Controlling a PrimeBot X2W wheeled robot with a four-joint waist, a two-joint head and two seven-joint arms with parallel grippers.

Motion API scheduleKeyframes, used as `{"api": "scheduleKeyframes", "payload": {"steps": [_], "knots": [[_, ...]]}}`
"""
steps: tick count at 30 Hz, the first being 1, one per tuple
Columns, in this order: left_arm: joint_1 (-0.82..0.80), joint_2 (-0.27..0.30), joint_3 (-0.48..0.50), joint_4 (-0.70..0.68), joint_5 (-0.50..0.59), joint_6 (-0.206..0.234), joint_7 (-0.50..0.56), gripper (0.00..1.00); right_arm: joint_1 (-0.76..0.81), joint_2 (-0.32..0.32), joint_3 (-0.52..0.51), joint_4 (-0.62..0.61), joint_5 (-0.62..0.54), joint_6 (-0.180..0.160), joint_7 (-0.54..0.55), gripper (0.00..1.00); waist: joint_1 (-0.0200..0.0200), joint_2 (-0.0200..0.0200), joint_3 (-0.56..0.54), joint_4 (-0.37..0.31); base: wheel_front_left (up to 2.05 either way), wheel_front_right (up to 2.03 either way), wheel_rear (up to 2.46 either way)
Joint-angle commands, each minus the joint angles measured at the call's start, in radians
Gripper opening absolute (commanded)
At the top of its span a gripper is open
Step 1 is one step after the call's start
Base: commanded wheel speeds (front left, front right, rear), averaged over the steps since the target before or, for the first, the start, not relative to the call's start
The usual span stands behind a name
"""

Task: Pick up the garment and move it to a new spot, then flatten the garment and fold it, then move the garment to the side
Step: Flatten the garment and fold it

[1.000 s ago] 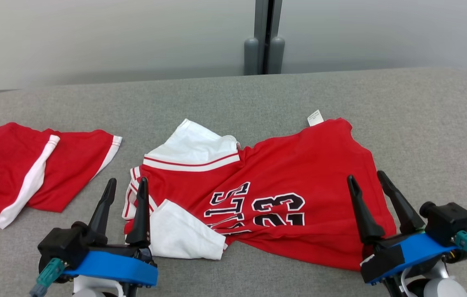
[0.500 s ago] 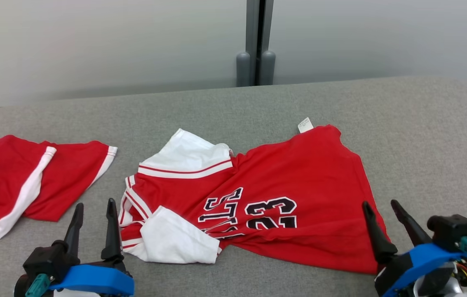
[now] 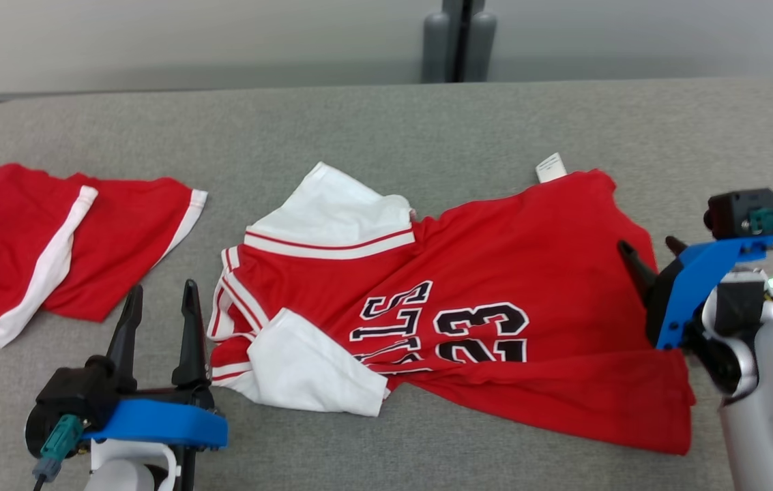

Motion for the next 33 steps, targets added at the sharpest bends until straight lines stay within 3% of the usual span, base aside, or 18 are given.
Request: {"api": "scheduleKeyframes", "payload": {"steps": [1,16,17,18,19,25,33], "knots": [[-0.027,-0.008,0.003,-0.005,0.011,-0.01,-0.005,1.0,-0.045,-0.02,-0.002,0.04,-0.009,0.0,0.01,1.0,-0.0001,0.0,0.039,0.038,0.0,0.0,0.0],[-0.091,-0.038,0.037,-0.015,0.064,-0.059,-0.005,1.0,-0.274,-0.044,-0.031,0.417,-0.083,0.0,0.043,1.0,-0.0001,0.0,0.134,0.117,0.0,0.0,0.0],[-0.089,-0.04,0.038,-0.016,0.068,-0.06,-0.005,1.0,-0.274,-0.044,-0.019,0.431,-0.086,0.001,0.047,0.79,-0.0001,0.0,0.135,0.118,0.0,0.0,0.0],[-0.088,-0.042,0.04,-0.017,0.071,-0.062,-0.005,1.0,-0.275,-0.045,0.001,0.437,-0.087,0.001,0.042,0.17,-0.0001,0.0,0.135,0.119,0.0,0.0,0.0],[-0.086,-0.043,0.042,-0.017,0.072,-0.065,-0.005,1.0,-0.277,-0.05,0.017,0.441,-0.085,0.001,0.035,0.0,-0.0001,0.0,0.135,0.119,0.0,0.0,0.0],[-0.085,-0.05,0.053,-0.02,0.081,-0.073,-0.005,1.0,-0.339,-0.14,0.044,0.388,-0.086,0.0,-0.085,0.0,-0.0001,0.0,0.145,0.116,0.0,0.0,0.0],[-0.105,-0.061,0.038,-0.035,0.096,-0.085,-0.005,1.0,-0.442,-0.22,-0.065,0.368,-0.135,0.0,-0.207,0.0,-0.0001,0.0,0.181,0.129,0.0,0.0,0.0]]}}
